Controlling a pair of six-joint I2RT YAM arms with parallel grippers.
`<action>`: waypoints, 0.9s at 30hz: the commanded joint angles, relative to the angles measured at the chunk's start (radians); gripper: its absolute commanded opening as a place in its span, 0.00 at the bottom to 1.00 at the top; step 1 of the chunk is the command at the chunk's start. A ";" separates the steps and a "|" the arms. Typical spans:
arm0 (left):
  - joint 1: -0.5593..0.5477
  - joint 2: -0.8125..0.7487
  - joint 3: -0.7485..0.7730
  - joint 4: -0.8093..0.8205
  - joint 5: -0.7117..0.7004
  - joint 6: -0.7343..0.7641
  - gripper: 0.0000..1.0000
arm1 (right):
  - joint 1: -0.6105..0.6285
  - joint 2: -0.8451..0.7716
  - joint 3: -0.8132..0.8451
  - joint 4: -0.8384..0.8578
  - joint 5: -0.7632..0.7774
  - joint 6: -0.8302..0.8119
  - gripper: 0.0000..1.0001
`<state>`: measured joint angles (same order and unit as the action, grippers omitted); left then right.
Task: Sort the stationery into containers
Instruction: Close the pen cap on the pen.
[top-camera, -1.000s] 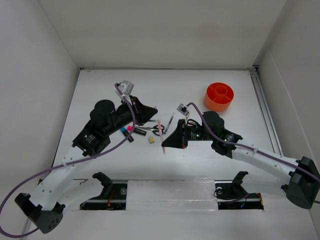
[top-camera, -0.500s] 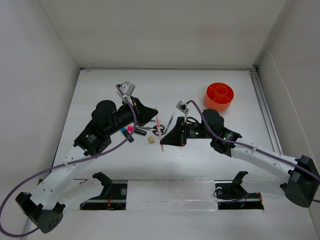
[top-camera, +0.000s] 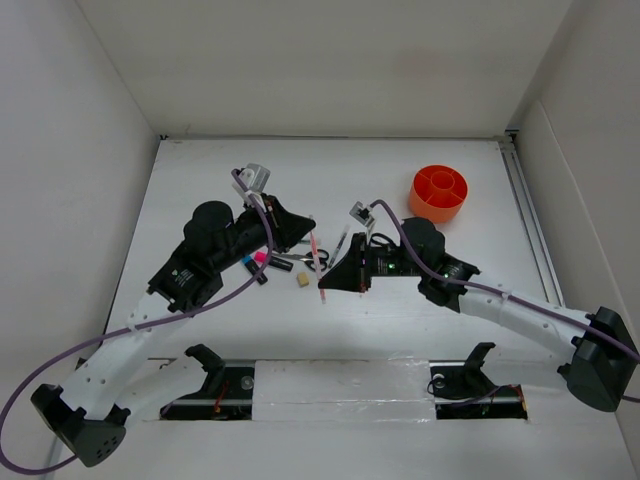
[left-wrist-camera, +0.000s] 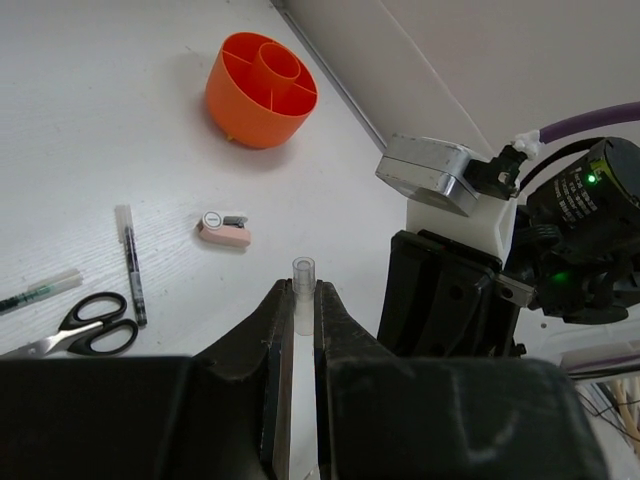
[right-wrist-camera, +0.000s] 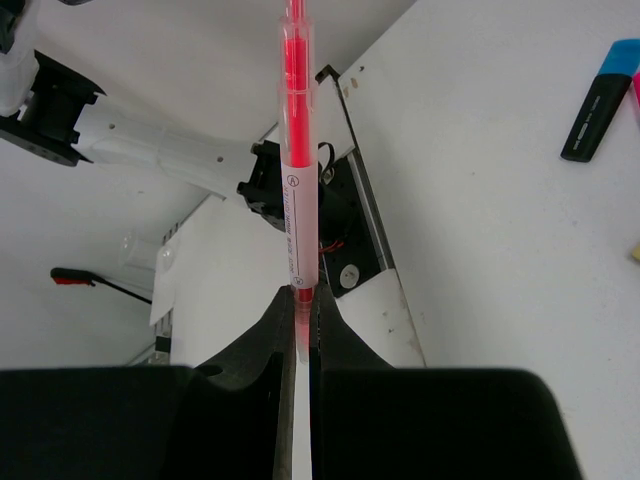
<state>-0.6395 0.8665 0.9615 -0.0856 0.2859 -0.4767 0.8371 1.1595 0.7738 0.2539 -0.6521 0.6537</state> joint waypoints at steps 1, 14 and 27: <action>0.000 -0.029 -0.003 0.061 -0.059 0.007 0.00 | -0.006 -0.011 0.018 0.084 -0.023 -0.002 0.00; 0.000 -0.038 -0.003 0.061 -0.059 -0.003 0.00 | -0.006 -0.012 0.009 0.084 -0.023 -0.002 0.00; 0.000 -0.029 -0.003 0.061 -0.048 -0.013 0.00 | -0.006 0.017 0.018 0.084 -0.023 -0.011 0.00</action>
<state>-0.6395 0.8459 0.9615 -0.0841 0.2272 -0.4870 0.8371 1.1679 0.7723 0.2653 -0.6559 0.6552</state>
